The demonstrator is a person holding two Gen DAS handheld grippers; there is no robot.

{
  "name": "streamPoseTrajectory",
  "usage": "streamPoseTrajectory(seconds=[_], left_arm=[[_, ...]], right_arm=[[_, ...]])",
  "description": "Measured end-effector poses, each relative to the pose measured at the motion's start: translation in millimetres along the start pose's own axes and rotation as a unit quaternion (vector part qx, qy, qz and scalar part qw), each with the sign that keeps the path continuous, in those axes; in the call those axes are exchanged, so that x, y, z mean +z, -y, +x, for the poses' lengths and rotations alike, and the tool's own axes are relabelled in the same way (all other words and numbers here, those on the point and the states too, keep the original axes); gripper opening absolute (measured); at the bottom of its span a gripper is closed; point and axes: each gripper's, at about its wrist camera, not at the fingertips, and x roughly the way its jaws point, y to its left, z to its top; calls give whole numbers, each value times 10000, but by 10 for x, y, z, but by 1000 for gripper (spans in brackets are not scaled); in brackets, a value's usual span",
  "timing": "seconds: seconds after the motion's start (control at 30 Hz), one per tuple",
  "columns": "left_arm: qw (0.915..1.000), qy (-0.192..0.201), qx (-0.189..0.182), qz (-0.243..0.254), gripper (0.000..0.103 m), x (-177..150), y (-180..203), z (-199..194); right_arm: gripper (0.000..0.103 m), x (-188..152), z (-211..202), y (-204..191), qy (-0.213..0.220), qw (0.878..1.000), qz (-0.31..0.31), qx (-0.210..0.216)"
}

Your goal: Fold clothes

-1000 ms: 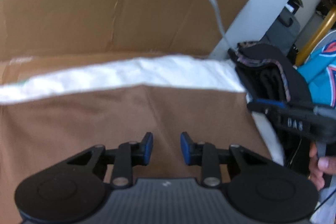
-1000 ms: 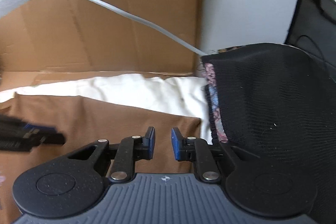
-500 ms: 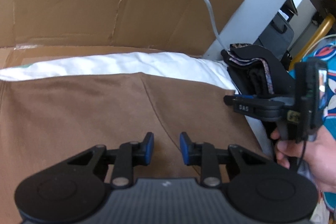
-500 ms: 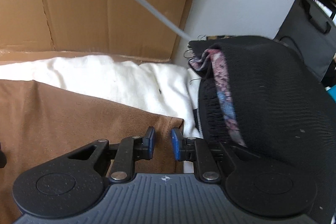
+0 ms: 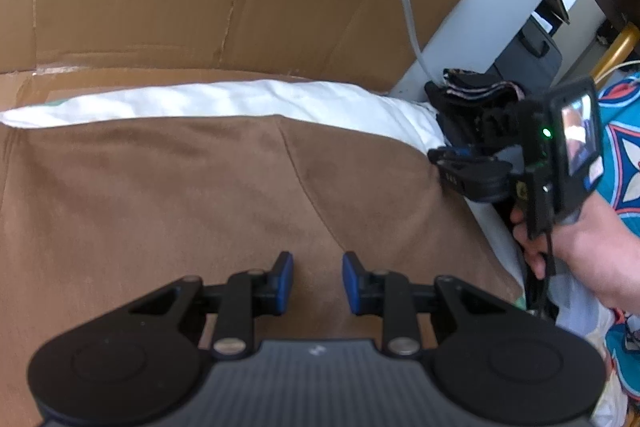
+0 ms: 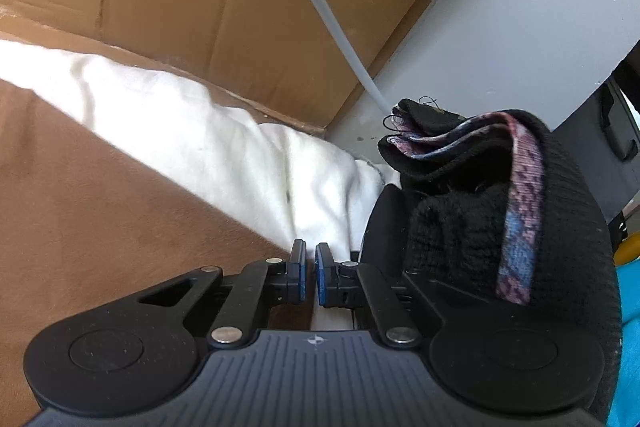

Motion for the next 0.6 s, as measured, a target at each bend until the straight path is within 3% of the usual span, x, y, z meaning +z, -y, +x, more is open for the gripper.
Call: streamPoseTrajectory(seconds=[0.23, 0.4, 0.6], left_arm=[[9998, 68, -151, 135, 28, 39, 130, -55], [9994, 26, -293, 205, 28, 9, 254, -93], [9985, -105, -411, 336, 27, -79, 416, -100]], right_arm=[[7, 109, -42, 164, -105, 9987, 331, 371], [18, 50, -464, 260, 173, 9925, 525, 1091], [19, -301, -888, 216, 266, 9804, 498, 1887]])
